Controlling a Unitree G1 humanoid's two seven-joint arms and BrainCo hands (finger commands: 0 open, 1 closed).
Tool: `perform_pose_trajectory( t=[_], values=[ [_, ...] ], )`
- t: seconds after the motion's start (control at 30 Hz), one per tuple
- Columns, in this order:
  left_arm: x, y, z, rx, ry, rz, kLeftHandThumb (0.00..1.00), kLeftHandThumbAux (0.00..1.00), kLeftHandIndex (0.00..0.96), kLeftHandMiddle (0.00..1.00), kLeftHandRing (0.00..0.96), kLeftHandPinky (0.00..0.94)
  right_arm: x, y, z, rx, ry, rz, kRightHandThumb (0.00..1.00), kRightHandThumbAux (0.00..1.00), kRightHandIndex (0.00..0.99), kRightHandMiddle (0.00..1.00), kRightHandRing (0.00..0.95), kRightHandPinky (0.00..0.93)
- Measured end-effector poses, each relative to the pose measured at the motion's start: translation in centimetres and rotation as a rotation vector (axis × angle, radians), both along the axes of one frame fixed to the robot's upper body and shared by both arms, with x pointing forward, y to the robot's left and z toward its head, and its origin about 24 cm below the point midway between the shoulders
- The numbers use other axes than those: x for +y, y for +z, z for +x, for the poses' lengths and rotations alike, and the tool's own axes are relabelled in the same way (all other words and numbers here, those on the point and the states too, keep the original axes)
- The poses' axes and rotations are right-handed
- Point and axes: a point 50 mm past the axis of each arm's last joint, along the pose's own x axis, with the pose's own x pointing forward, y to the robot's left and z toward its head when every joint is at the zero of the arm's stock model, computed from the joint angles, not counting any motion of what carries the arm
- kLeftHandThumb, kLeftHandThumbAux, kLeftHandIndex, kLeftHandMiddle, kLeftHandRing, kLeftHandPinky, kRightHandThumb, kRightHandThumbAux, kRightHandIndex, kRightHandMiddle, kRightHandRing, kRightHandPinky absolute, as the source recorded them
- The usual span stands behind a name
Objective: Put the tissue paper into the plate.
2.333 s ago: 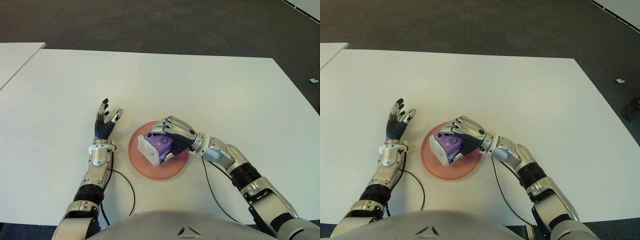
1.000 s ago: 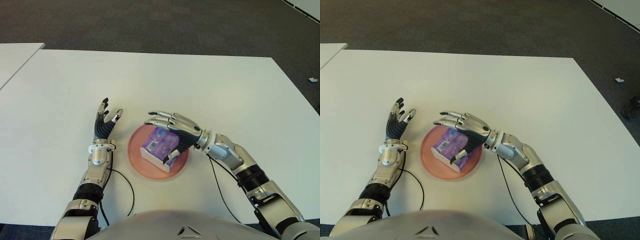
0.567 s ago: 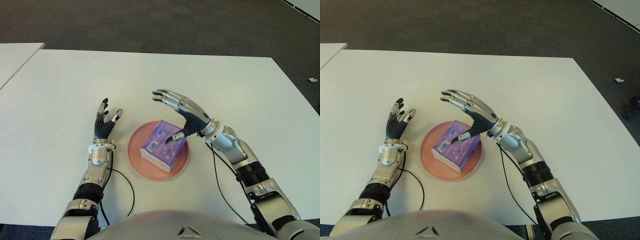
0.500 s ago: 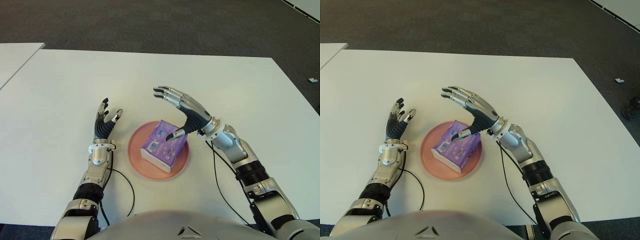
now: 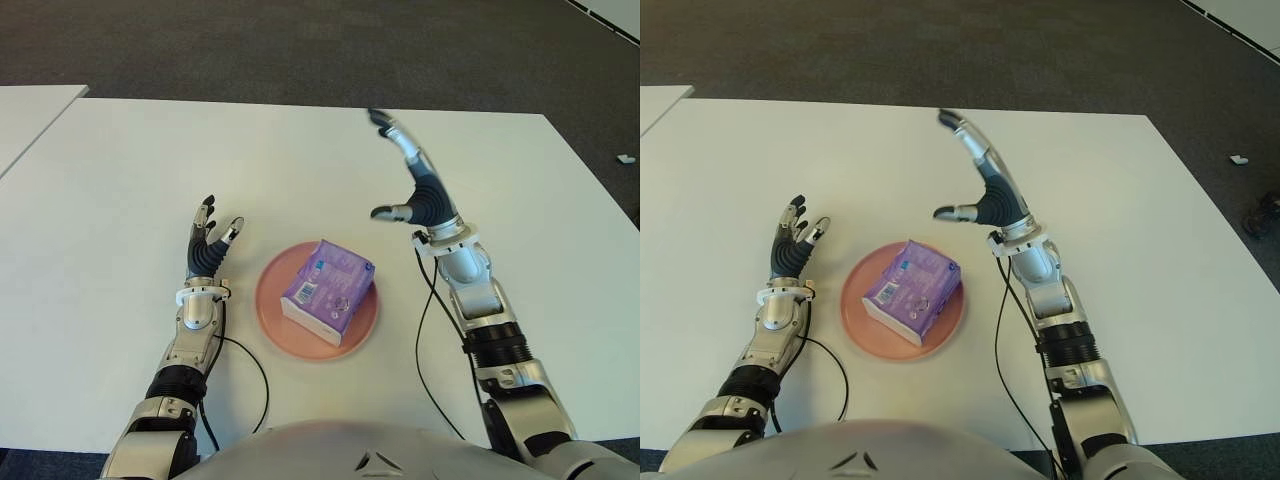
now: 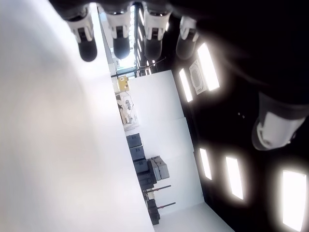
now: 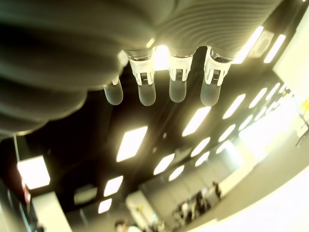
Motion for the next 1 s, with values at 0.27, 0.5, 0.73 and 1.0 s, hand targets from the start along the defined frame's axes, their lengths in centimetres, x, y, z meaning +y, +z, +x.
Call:
perform_pose_trajectory(
  t=[0.27,0.5,0.73,1.0],
  values=[
    [-0.1,0.0,0.1,-0.001,0.001,-0.006,0.0,0.475,0.0,0.0,0.0,0.0,-4.2,-3.3,0.1,0.121,-0.195,0.303,0.027,0.443,0.0,0.0,0.0,0.0],
    [-0.1,-0.1,0.0,0.001,0.0,-0.005,0.002,0.469,0.0,0.0,0.0,0.0,-5.1,-6.6,-1.7,0.224,-0.281,0.502,0.022,0.536,0.0,0.0,0.0,0.0],
    [-0.1,-0.1,0.1,0.001,-0.001,-0.012,0.005,0.462,0.0,0.0,0.0,0.0,-4.0,-9.3,-3.3,0.345,-0.346,0.585,0.006,0.591,0.0,0.0,0.0,0.0],
    [-0.1,-0.1,0.1,0.003,-0.006,-0.015,0.014,0.449,0.0,0.0,0.0,0.0,-4.1,-10.1,-3.5,0.398,-0.394,0.584,0.0,0.611,0.0,0.0,0.0,0.0]
  ],
)
